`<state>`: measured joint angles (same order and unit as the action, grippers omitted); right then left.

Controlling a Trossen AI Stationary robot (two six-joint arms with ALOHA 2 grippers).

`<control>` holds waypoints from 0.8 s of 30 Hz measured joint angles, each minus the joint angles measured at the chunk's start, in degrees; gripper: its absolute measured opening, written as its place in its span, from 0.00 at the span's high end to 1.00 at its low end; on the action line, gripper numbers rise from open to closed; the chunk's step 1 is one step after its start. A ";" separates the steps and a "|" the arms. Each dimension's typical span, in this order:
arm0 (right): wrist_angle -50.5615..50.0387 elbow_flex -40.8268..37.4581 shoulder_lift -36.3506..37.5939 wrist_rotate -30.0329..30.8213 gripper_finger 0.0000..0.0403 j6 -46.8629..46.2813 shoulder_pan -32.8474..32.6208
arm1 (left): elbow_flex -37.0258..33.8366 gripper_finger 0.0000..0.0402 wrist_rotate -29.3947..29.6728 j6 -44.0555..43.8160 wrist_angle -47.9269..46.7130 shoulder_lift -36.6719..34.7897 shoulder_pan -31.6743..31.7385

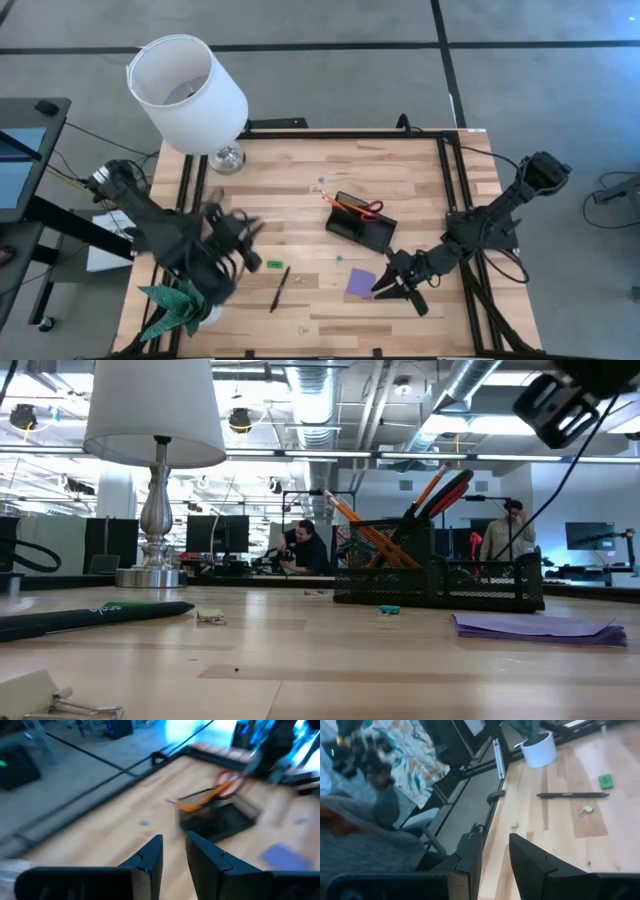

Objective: Pick and place office supplies into organizer
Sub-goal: Put the black pen into the black desk organizer

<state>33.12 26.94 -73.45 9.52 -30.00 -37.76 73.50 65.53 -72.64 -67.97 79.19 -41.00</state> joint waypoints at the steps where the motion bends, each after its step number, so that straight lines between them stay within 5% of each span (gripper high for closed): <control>1: 0.08 0.00 0.00 0.00 0.77 0.01 0.55 | -3.22 0.81 0.96 -0.92 5.74 0.58 -0.59; 6: 0.33 0.00 0.02 -0.26 0.77 0.00 3.33 | -14.23 0.81 -1.58 -0.18 26.31 4.38 -1.92; 20: 0.10 0.00 0.04 -0.46 0.77 0.02 11.45 | -16.22 0.81 -25.56 -12.95 31.63 14.82 -1.15; 24: -0.32 0.00 0.04 -0.43 0.77 0.02 13.59 | -16.18 0.81 -25.68 -14.79 34.72 14.69 -2.84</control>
<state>32.80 26.94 -73.41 9.09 -29.98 -24.17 57.32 39.84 -87.43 -33.25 93.89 -43.84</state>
